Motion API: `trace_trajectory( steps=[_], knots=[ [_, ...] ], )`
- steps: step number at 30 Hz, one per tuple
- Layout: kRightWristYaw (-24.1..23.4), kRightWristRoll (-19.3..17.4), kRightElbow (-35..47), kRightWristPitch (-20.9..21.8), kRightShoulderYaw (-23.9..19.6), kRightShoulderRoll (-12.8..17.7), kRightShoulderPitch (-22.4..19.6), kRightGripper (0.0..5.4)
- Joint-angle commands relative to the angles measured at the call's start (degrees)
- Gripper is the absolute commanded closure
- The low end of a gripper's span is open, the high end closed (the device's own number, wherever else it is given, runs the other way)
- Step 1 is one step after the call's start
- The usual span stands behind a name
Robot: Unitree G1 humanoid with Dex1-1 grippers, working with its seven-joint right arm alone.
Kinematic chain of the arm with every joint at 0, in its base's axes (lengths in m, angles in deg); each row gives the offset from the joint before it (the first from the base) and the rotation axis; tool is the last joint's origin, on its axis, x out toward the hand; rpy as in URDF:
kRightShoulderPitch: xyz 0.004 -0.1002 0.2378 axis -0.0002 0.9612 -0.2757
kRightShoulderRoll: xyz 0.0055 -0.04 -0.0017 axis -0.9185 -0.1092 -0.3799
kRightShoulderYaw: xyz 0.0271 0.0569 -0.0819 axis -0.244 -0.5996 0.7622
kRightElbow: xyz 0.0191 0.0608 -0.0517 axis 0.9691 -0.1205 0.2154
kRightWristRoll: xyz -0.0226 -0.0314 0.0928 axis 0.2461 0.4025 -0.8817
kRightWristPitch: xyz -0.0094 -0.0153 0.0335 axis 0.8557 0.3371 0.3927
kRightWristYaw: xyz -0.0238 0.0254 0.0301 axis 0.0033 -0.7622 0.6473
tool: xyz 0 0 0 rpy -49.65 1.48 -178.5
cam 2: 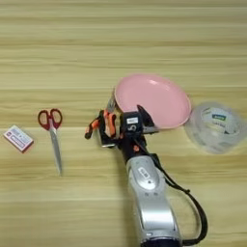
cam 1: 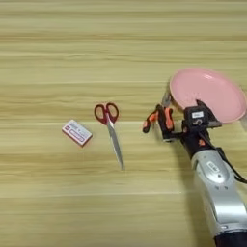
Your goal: Move the objects on the table
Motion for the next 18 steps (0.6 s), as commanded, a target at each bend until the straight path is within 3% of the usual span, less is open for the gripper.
trace_trajectory(
  steps=[1, 10, 18],
  knots=[
    [3.95, -1.38, 6.14, 0.3, 3.82, -0.25, -0.58, 0.05],
    [9.43, 2.87, 4.4, 1.09, 13.44, 0.2, 0.13, 0.05],
    [9.32, 6.14, -2.91, 1.35, 15.8, -0.36, -4.48, 0.05]
  ],
)
